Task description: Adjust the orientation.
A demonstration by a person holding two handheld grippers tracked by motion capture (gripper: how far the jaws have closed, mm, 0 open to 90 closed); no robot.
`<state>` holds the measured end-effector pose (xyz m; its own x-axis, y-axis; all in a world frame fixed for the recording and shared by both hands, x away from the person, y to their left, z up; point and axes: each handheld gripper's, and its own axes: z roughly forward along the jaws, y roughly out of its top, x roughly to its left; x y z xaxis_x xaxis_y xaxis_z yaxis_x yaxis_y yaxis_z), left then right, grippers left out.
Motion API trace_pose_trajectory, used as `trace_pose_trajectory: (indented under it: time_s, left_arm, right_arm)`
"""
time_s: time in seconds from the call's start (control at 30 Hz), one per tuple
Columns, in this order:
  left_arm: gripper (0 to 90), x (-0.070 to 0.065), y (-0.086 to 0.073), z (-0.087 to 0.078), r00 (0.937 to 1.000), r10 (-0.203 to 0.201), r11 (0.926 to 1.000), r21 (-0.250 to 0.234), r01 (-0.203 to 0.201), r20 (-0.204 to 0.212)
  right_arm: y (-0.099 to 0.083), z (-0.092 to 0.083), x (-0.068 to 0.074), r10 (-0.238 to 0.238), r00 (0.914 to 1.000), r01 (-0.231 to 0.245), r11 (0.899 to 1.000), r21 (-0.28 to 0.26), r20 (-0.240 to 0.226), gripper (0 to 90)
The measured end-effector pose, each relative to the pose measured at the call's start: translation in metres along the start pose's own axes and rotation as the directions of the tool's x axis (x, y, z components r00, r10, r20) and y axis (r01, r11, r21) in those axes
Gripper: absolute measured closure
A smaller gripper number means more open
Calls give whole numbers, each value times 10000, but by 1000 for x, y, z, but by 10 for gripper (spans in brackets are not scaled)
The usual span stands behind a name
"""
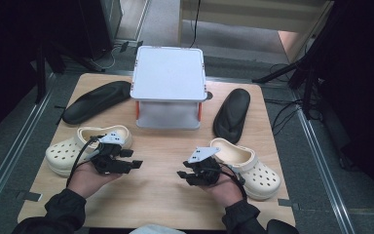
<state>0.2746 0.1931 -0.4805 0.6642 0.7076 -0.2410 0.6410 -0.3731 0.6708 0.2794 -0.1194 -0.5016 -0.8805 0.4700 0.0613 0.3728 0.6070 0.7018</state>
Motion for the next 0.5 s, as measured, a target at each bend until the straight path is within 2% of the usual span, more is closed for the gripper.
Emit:
trace_pose_trajectory:
  time_s: [0.07, 0.13, 0.2, 0.27, 0.33, 0.5]
  left_arm:
    - [416, -1, 1, -1, 10000, -22, 10000, 12, 22, 18]
    - [422, -2, 2, -1, 10000, 13, 9999, 170, -12, -35]
    - [429, -2, 2, -2, 9999, -132, 9996, 258, 133, -15]
    - [445, 0, 3, -4, 9994, -335, 9992, 226, 332, 123]
    - [482, 1, 4, -7, 9989, -424, 9990, 133, 422, 200]
    - [487, 3, 7, -17, 9986, -526, 9986, 105, 527, -47]
  right_arm:
    - [0, 0, -2, 183, 9997, -181, 9998, 115, -156, 594]
    - [-1, 0, -4, 130, 9998, -126, 9997, 226, -171, 584]
    - [0, 0, -4, 202, 9996, -198, 9996, 206, -179, 557]
    - [3, 0, -6, 279, 9995, -271, 9988, 410, -170, 507]
    - [5, -1, -8, 558, 9979, -540, 9972, 522, -337, 513]
    - [8, 0, -7, 378, 9988, -361, 9979, 544, -308, 506]
